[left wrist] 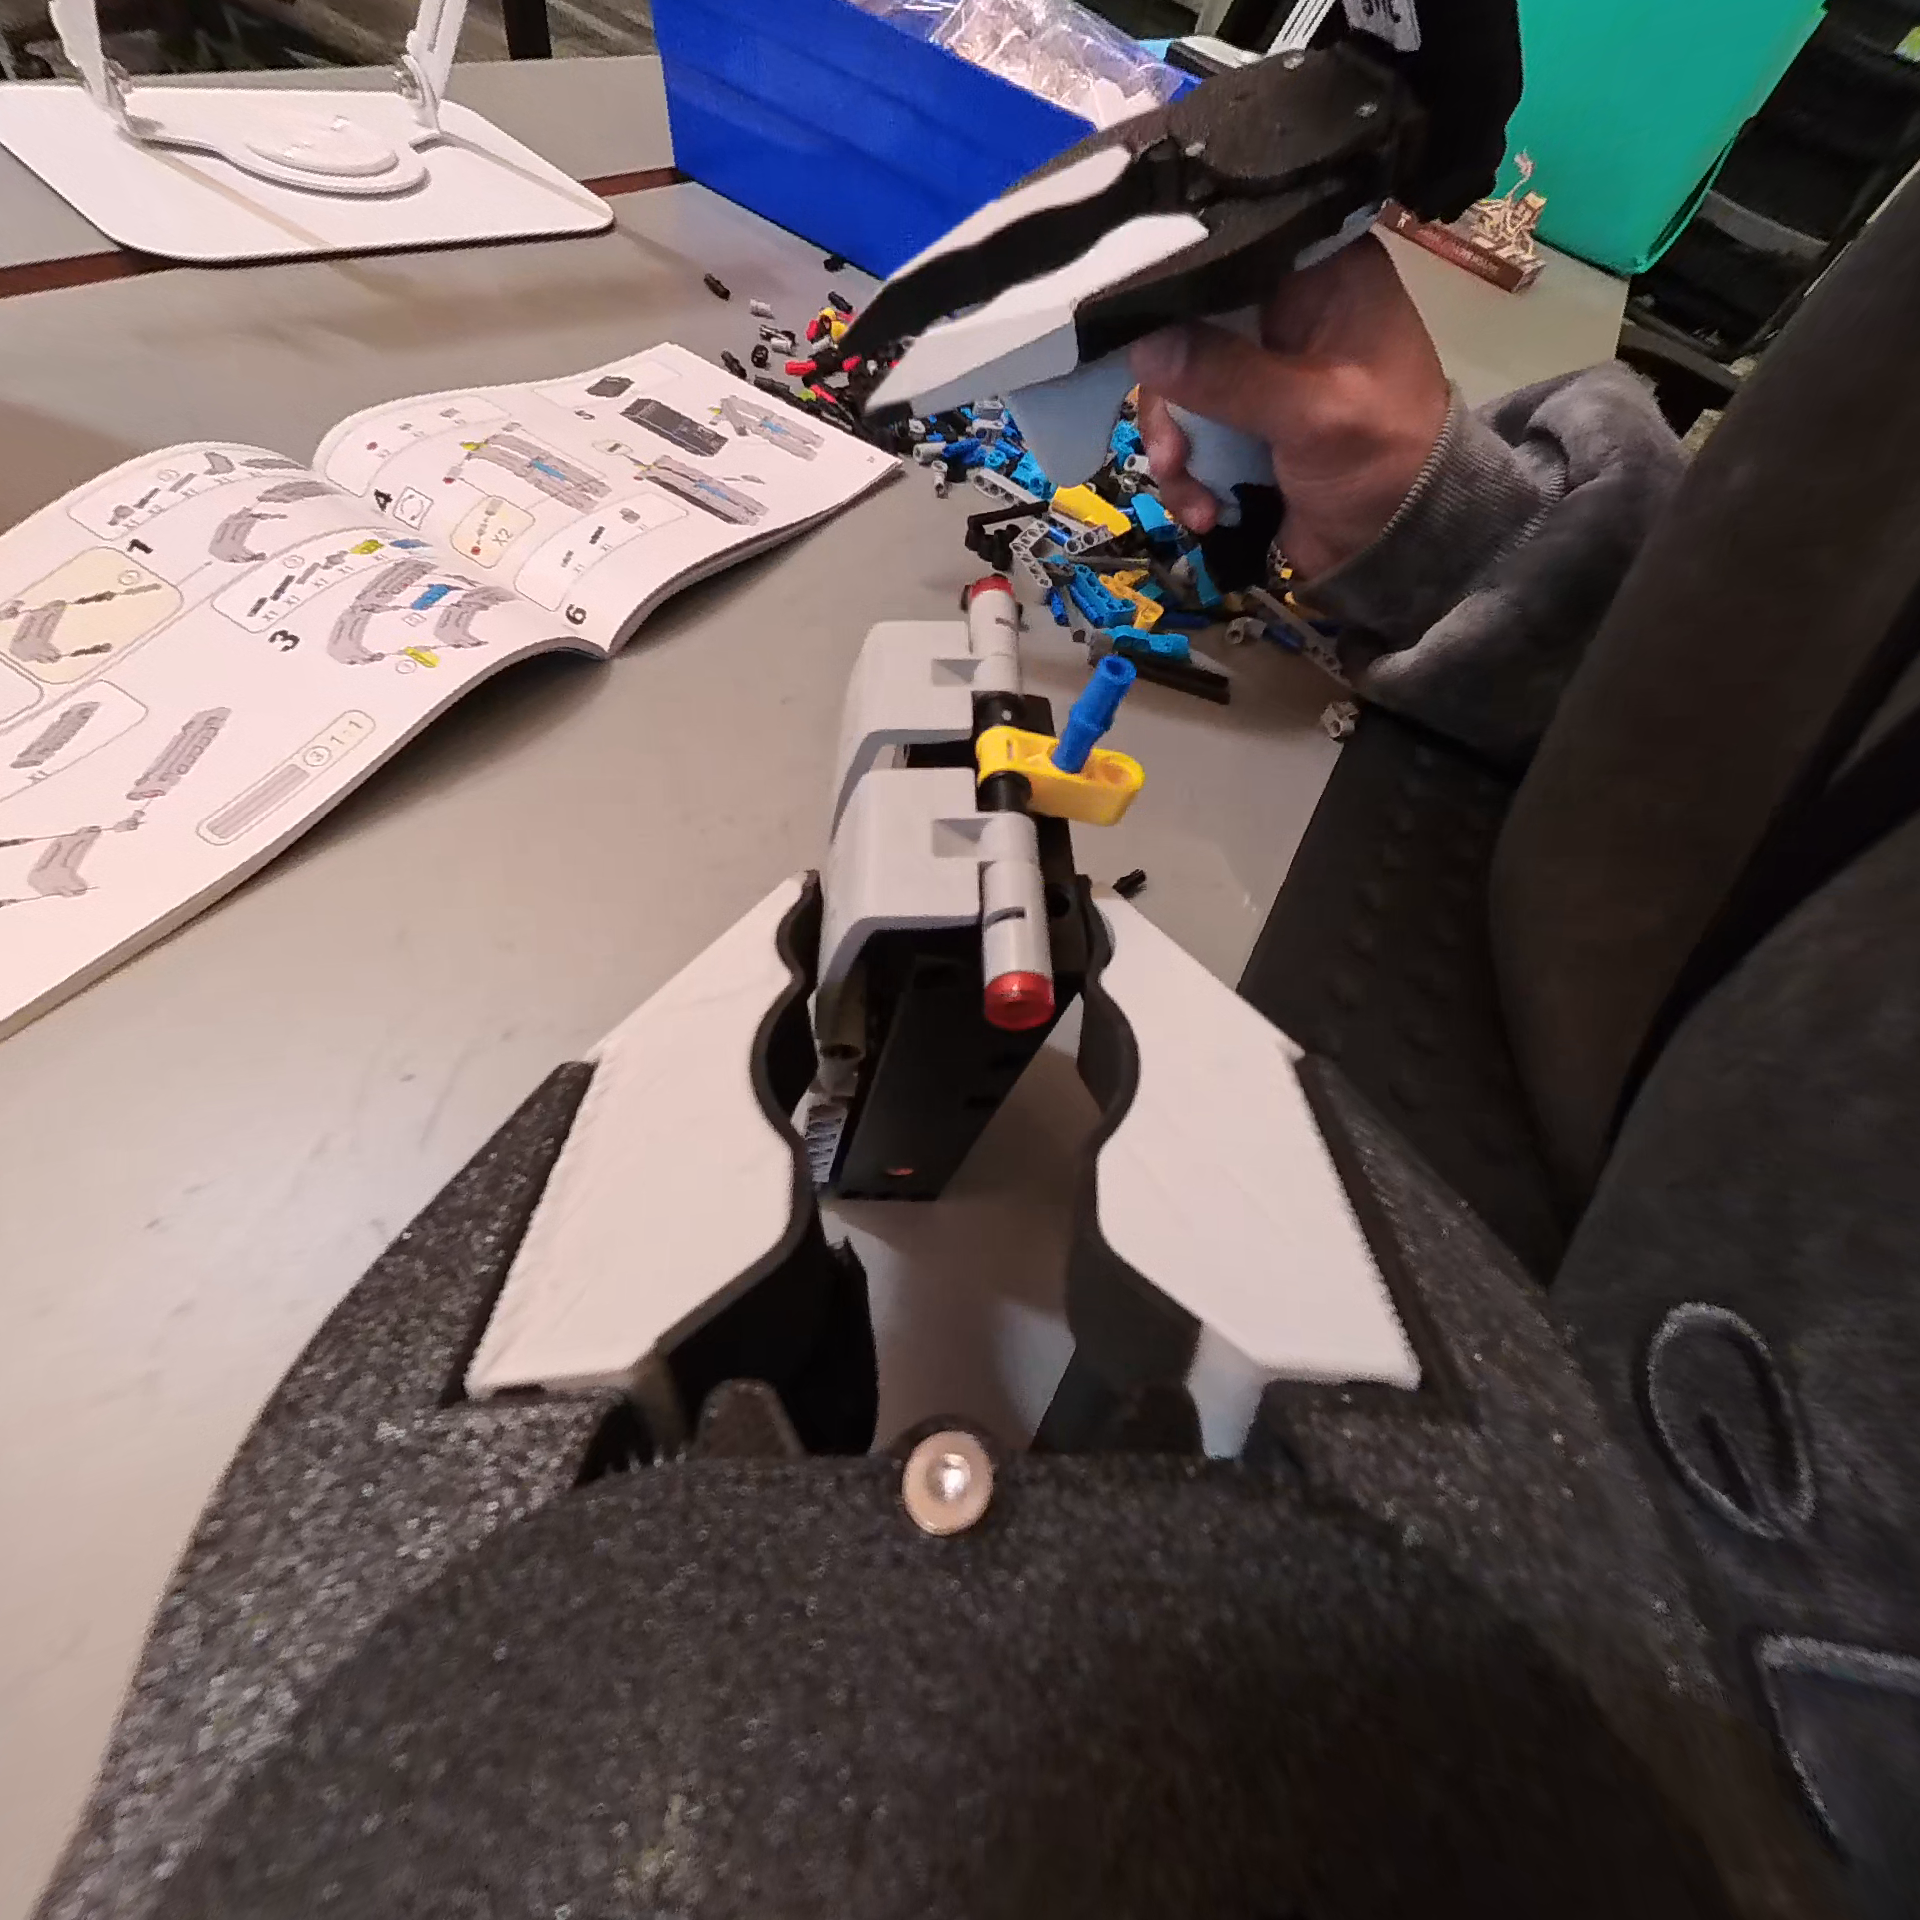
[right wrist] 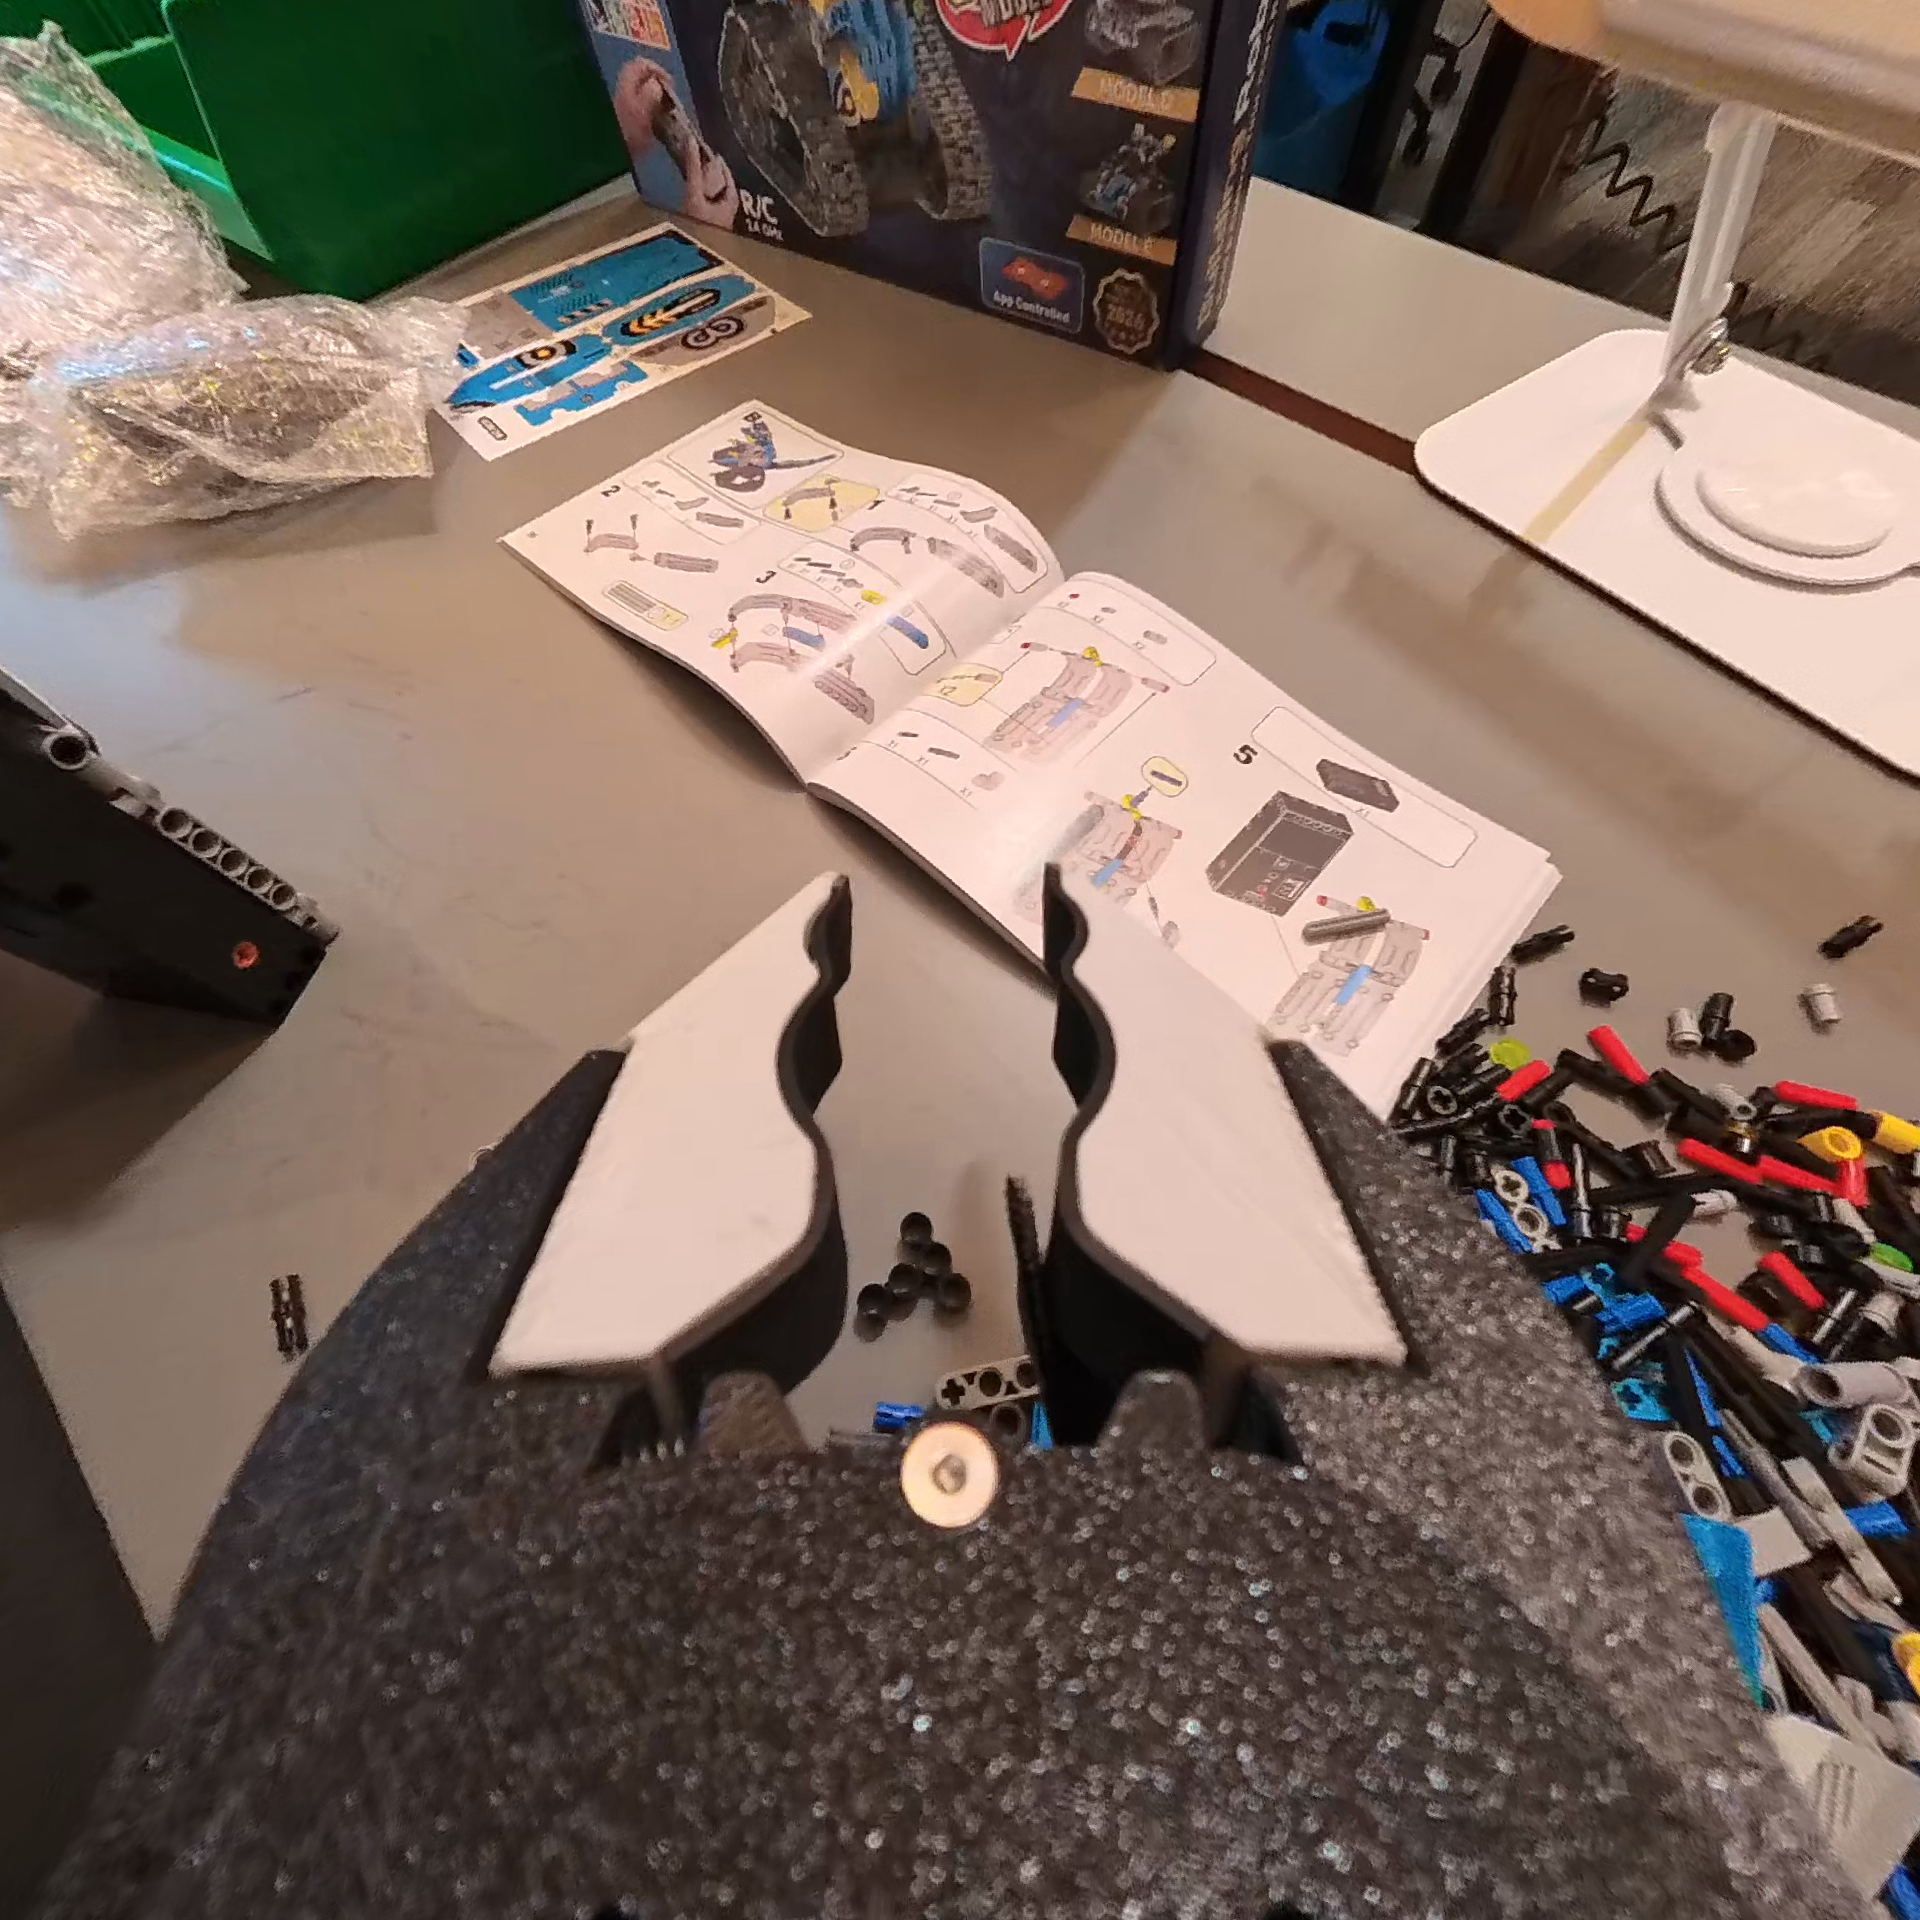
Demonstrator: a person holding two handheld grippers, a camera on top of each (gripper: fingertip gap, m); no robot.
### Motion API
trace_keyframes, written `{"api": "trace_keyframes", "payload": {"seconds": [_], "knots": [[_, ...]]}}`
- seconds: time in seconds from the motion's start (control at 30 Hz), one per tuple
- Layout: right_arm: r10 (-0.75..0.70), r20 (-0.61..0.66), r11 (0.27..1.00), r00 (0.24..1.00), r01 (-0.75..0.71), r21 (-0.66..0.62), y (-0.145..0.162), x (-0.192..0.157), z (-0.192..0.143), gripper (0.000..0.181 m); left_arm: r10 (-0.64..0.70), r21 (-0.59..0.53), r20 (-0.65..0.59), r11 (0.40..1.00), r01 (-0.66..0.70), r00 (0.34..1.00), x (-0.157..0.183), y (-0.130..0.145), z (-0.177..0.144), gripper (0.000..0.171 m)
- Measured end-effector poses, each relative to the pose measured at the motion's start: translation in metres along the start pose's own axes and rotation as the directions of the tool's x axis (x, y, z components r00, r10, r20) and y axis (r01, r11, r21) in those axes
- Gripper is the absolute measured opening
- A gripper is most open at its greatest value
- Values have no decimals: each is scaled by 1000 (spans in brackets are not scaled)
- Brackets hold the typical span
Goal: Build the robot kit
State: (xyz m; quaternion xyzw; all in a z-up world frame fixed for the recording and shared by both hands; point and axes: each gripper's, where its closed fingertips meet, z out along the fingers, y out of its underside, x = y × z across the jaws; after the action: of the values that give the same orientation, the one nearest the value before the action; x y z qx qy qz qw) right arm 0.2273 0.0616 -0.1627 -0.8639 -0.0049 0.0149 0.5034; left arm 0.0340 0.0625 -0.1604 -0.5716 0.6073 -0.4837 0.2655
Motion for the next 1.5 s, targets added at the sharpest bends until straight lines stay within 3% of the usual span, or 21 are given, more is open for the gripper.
{"api": "trace_keyframes", "payload": {"seconds": [0.7,1.5], "knots": [[23,-29,998,999,-25,-59,13,11,7,34,106,-73,43,992,-102,993,-2,7,15,45],[25,-21,996,999,-27,-81,18,9,8,34,110,-26,46,994,-109,993,-7,2,15,42]]}}
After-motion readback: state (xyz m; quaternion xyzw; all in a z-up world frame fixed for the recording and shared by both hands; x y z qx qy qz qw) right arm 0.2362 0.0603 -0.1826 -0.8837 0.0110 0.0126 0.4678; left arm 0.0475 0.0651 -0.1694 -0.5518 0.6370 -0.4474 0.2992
